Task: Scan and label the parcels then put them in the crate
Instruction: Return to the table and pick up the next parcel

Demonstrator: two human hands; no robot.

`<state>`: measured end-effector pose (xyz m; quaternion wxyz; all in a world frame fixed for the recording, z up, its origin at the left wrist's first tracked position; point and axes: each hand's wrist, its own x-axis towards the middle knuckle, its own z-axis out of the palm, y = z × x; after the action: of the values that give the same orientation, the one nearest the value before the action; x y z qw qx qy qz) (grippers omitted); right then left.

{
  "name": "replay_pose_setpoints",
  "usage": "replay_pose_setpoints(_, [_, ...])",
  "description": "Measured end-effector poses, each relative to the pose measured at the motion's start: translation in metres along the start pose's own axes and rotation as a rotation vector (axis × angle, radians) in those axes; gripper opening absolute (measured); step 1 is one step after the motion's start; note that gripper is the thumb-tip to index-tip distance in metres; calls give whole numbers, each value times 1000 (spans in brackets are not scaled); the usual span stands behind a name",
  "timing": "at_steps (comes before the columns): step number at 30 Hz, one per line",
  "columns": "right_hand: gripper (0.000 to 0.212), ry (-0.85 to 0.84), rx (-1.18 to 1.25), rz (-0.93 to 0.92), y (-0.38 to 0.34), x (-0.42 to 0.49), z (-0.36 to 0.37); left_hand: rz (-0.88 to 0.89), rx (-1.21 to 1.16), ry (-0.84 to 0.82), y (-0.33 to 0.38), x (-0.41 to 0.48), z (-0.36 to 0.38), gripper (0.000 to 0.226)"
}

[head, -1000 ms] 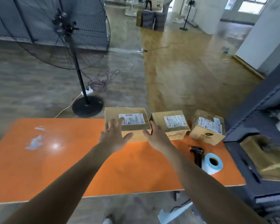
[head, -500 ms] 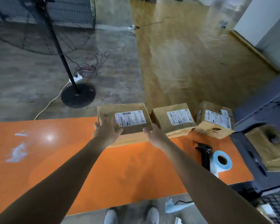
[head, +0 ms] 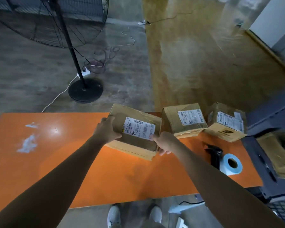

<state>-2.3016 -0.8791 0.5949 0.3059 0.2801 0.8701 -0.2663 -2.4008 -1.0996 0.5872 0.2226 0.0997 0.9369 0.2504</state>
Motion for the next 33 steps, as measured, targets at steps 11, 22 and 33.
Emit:
replay_pose_setpoints(11, [69,295,-225,-18,21,-4,8,187,115,-92,5,10,4,101])
replay_pose_setpoints(22, [62,364,-138,14,71,-38,-6,385,279,22,83,-26,57,81])
replay_pose_setpoints(33, [55,536,150,72,188,-47,-35,535,243,-29,199,-66,149,80])
